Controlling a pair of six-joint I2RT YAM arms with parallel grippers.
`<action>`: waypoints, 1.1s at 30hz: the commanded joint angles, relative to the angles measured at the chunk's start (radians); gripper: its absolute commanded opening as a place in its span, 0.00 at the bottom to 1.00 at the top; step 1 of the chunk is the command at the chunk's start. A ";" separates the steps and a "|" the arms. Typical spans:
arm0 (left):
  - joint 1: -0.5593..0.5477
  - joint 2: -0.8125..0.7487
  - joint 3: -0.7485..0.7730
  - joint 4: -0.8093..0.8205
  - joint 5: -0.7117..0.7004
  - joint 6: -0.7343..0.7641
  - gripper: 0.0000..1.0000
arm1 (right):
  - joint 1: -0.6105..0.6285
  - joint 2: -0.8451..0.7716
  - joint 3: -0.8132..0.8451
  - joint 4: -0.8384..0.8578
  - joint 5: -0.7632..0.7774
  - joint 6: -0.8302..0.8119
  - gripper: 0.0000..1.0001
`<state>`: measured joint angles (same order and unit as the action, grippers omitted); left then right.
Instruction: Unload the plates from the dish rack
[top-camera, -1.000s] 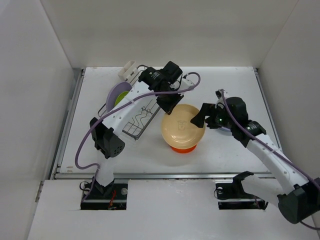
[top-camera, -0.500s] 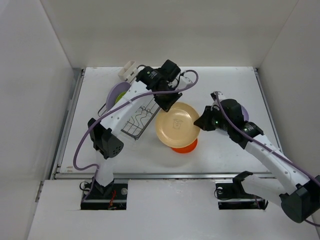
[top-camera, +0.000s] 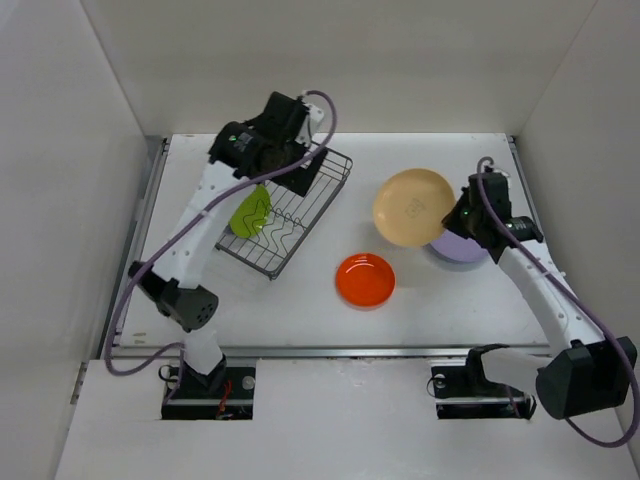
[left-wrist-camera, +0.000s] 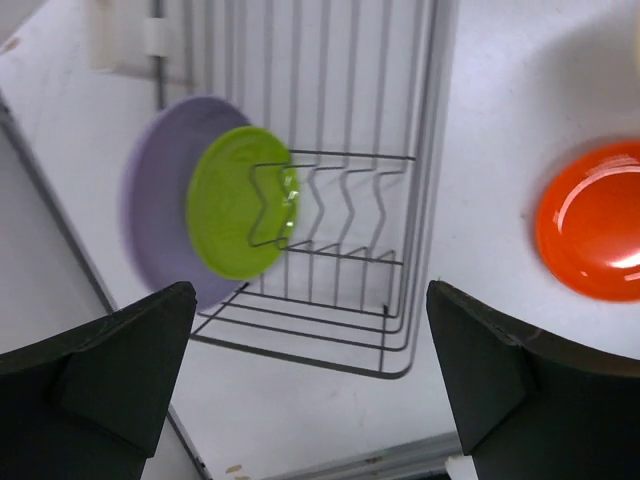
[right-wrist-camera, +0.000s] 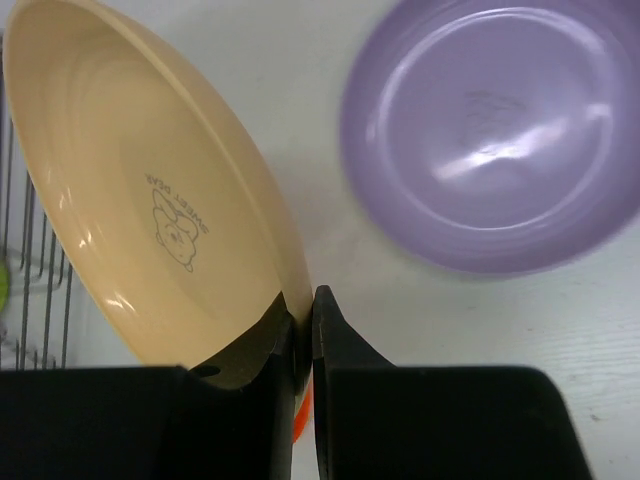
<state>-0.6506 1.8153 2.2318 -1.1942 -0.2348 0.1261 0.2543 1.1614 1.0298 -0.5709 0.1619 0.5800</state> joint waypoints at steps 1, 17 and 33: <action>0.058 -0.187 -0.088 0.050 -0.051 -0.026 1.00 | -0.164 -0.011 0.038 -0.032 0.019 0.061 0.00; 0.161 -0.333 -0.449 0.104 -0.021 0.015 1.00 | -0.595 0.053 -0.139 0.132 -0.185 0.156 0.00; 0.161 -0.333 -0.440 0.104 0.078 0.024 1.00 | -0.604 0.063 -0.148 0.045 -0.191 0.023 0.83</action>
<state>-0.4904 1.5097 1.7752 -1.0988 -0.1883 0.1413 -0.3458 1.3056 0.8715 -0.4824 -0.0803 0.6384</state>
